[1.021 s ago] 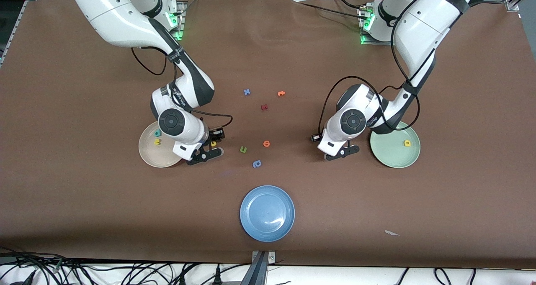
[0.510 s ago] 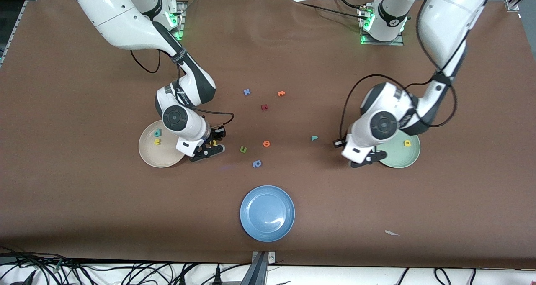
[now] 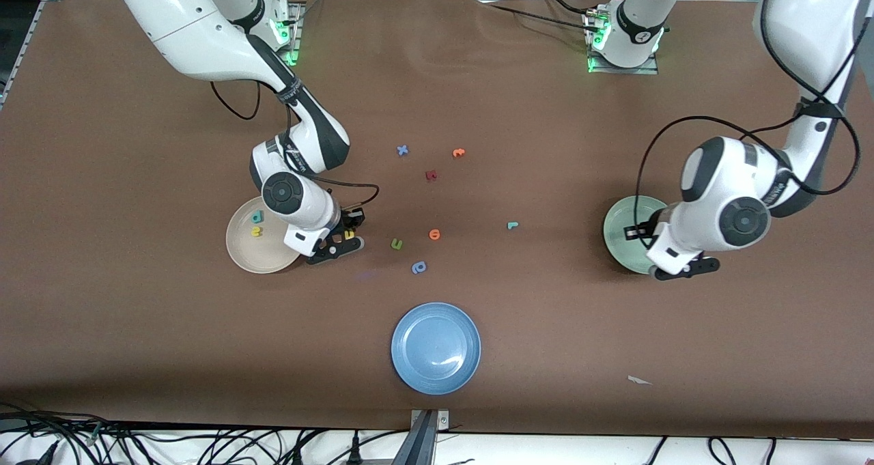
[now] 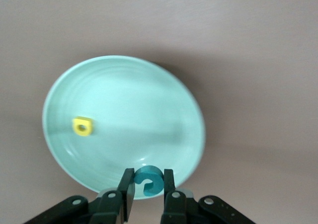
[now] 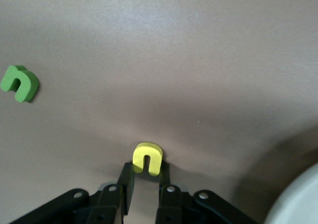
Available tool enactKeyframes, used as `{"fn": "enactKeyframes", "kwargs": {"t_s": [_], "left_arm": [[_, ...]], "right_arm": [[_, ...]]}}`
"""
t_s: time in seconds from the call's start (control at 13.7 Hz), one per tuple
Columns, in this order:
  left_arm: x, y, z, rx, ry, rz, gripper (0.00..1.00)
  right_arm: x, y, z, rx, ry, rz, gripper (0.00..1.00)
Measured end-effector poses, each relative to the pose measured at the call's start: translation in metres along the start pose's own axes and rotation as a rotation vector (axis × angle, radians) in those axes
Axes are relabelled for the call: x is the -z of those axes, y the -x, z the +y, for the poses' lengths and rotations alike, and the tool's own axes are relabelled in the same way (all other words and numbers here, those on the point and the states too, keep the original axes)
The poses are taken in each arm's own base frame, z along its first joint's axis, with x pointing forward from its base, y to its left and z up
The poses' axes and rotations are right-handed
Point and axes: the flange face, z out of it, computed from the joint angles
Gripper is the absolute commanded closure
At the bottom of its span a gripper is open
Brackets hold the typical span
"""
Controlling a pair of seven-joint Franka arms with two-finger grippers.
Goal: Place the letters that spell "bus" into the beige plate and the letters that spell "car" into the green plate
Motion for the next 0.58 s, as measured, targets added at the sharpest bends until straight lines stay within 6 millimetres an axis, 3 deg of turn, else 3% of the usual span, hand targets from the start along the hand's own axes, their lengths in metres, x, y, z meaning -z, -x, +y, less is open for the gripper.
{"fn": "enactKeyframes", "kwargs": {"t_s": [0.07, 0.15, 0.22, 0.29, 0.36, 0.44, 0.58], "left_arm": [[-0.013, -0.005, -0.016, -0.012, -0.013, -0.017, 0.74], [-0.027, -0.009, -0.028, -0.021, -0.037, -0.031, 0.68], [-0.042, -0.013, -0.035, -0.031, -0.053, -0.044, 0.55], [-0.054, -0.015, -0.037, -0.04, -0.062, -0.054, 0.28], [-0.062, -0.017, -0.036, -0.046, -0.066, -0.062, 0.11], [-0.065, -0.017, -0.036, -0.048, -0.065, -0.065, 0.0], [-0.061, -0.019, -0.034, -0.049, -0.062, -0.056, 0.0]], "right_arm": [[0.007, -0.002, 0.005, -0.006, 0.007, -0.006, 0.89], [0.021, -0.005, 0.012, -0.015, 0.019, -0.019, 0.89], [0.041, -0.011, 0.022, -0.027, 0.034, -0.037, 0.89], [0.065, -0.015, 0.033, -0.039, 0.049, -0.059, 0.89], [0.094, -0.02, 0.046, -0.049, 0.062, -0.081, 0.89], [0.118, -0.022, 0.06, -0.05, 0.069, -0.099, 0.89], [0.144, -0.019, 0.098, -0.055, 0.072, -0.124, 0.89]]}}
